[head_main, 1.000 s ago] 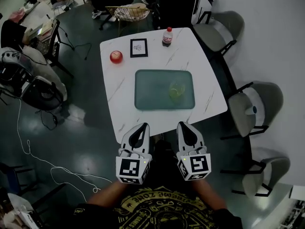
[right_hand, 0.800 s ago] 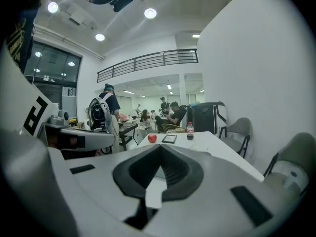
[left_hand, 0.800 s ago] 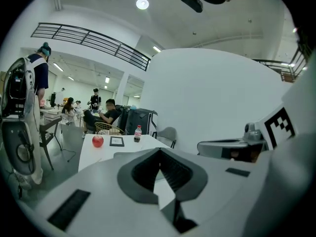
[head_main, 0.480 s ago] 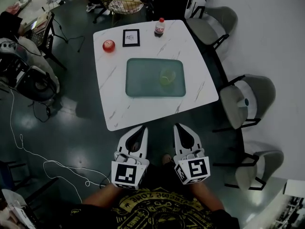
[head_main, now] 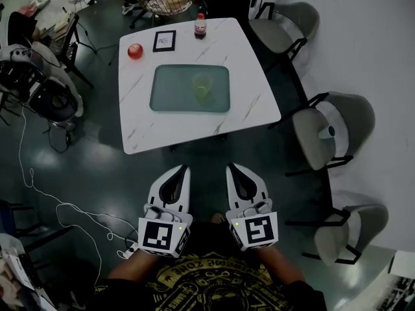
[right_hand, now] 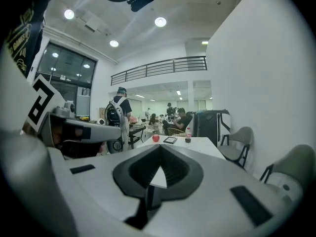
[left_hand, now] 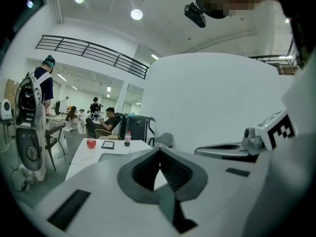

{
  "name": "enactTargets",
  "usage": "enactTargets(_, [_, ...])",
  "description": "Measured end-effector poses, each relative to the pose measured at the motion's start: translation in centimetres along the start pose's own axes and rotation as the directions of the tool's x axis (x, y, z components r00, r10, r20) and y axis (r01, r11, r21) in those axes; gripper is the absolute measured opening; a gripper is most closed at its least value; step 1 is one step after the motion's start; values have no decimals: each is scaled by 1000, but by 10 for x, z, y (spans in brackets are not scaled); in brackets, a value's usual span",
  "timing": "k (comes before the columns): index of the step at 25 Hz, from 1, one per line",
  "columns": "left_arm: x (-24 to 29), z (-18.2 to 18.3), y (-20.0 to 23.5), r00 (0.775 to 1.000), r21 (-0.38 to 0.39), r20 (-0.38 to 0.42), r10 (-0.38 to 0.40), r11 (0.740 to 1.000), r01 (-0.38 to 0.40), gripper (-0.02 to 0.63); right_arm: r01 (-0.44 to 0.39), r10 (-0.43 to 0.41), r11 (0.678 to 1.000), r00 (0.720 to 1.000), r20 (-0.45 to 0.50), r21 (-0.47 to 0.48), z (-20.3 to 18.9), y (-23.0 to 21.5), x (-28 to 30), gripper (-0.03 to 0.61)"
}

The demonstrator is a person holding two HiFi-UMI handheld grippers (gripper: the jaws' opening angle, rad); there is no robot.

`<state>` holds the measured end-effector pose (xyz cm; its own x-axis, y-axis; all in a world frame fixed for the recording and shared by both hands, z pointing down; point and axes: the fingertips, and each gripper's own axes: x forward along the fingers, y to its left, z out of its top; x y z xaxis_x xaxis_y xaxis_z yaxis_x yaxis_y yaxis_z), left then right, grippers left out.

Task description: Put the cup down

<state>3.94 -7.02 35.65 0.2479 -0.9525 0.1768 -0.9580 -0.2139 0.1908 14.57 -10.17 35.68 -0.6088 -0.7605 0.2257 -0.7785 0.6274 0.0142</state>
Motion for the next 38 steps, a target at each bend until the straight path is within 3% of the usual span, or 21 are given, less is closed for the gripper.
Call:
enactTargets(4, [-23,-5,-45,998,-9,21,67,998,-66,9,-95,94,996,995,35,0,-8,-11,-43,6])
enactTargets(9, [-52,-7,-90,992,-9,47,117,993,-117,9,-76,76,997,997,7,-16,-10,-34,-87,6])
enactTargets(14, [-77,-6,-110,990,-6,48,134,991,-134,9,-133,133,991,990,51,-12,-3,-22,-115,6])
enactTargets(19, [-103,0,-125,990,1,65,121,993,-121,9,-139,139,990,988,68,-3,9,-6,-141,6])
enactTargets(32, [-206,-16,-80,992,23,51,117,993,-118,9,-53,52,998,998,23,38,-8,88,-188,6])
enactTargets(38, [-225,-33,-69,993,22,3,117,993,-117,9,-65,66,997,998,-12,40,-27,118,-197,6])
